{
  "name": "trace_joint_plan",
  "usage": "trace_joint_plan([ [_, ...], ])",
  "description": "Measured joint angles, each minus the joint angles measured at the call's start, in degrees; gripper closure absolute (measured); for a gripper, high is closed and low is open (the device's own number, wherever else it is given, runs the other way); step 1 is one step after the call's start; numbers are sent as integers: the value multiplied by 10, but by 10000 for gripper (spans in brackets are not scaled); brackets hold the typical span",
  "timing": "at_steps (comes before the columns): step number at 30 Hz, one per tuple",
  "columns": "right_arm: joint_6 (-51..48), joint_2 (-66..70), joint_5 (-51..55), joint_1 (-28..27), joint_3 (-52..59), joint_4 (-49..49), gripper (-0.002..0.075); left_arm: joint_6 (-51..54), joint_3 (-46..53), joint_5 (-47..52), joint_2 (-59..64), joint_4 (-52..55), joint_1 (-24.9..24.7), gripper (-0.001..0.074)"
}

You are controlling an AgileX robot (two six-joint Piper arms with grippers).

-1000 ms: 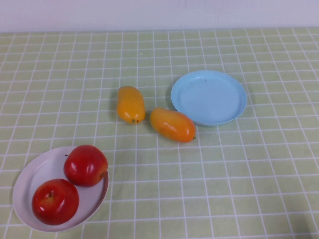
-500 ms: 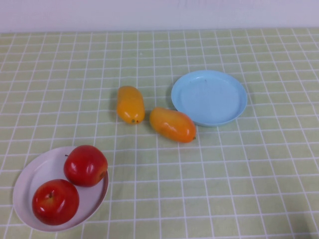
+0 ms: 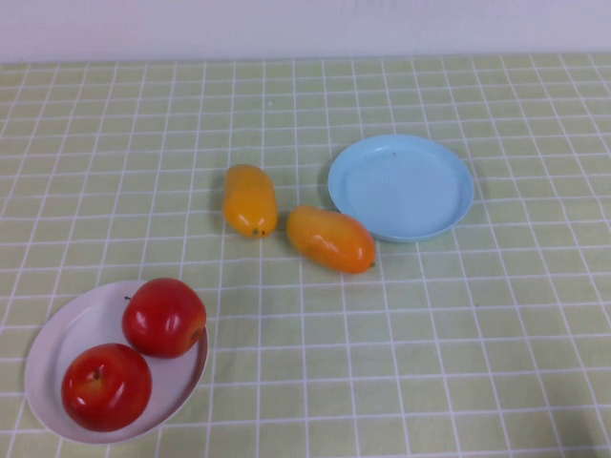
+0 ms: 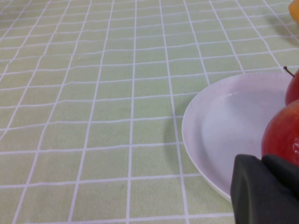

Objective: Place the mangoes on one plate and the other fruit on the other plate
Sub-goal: Put another type of fruit in the right plate

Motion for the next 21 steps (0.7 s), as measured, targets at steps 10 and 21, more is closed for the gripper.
trace_joint_plan([
  [10, 0, 0, -153, 0, 0, 290, 743, 0, 0, 0, 0, 0, 0, 731],
  [21, 0, 135, 52, 0, -141, 359, 743, 0, 0, 1, 0, 0, 0, 731],
])
